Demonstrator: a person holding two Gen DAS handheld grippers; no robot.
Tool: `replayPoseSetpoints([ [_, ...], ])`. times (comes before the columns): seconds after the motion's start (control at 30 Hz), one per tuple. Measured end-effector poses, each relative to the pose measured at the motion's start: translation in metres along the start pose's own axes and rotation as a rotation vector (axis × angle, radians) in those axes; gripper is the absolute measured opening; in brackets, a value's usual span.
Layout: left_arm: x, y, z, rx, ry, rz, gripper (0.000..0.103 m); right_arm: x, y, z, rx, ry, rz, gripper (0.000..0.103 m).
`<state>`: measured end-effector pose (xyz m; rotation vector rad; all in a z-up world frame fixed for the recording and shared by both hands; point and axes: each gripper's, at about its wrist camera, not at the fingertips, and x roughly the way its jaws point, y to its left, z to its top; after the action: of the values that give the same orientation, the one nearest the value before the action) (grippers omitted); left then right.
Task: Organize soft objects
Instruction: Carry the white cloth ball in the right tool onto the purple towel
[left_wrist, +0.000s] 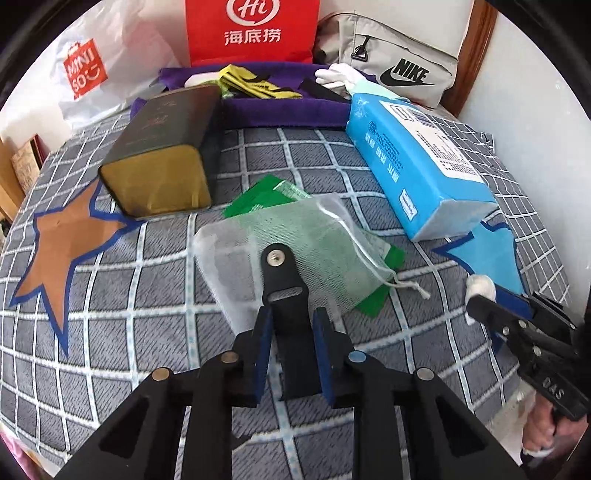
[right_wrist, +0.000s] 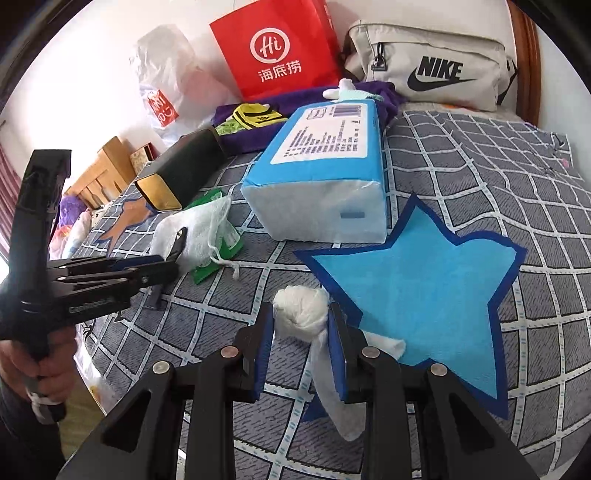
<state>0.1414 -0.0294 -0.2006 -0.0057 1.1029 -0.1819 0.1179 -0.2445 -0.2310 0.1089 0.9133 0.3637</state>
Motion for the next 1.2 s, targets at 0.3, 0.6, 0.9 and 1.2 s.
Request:
replayPoseSetpoints([
  [0.3, 0.005, -0.012, -0.005, 0.048, -0.040, 0.034, 0.023, 0.002, 0.004, 0.001, -0.007, 0.009, -0.023, 0.029],
  [0.6, -0.010, 0.015, -0.002, -0.051, -0.038, -0.043, 0.020, -0.008, 0.012, 0.003, -0.029, -0.007, -0.025, 0.028],
  [0.9, -0.035, 0.025, 0.006, -0.060, -0.089, -0.075, 0.020, -0.025, 0.021, 0.017, -0.047, -0.040, -0.044, 0.028],
  [1.2, -0.057, 0.037, 0.025, -0.062, -0.145, -0.082, 0.020, -0.039, 0.031, 0.043, -0.069, -0.082, -0.037, 0.028],
])
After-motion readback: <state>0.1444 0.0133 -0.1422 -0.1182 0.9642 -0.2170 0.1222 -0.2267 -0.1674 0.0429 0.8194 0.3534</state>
